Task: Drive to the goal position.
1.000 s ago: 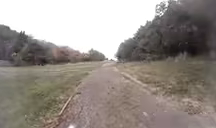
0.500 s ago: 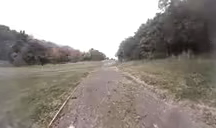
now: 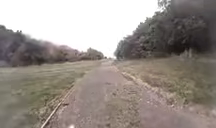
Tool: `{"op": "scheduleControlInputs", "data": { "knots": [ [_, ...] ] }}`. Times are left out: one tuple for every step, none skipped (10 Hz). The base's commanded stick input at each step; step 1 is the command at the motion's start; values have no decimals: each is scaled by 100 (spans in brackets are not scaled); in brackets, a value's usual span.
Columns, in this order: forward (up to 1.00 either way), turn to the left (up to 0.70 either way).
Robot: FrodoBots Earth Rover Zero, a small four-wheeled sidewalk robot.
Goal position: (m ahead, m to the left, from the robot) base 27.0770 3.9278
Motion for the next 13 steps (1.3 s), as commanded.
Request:
{"op": "scheduleControlInputs", "data": {
  "knots": [
    [60,-15],
    [60,-15],
    [60,-15],
    [60,-15],
    [60,-5],
    [60,0],
    [60,0],
    [60,0],
    [60,0],
    [60,0],
    [60,0],
    [60,0],
    [60,0]
  ]
}}
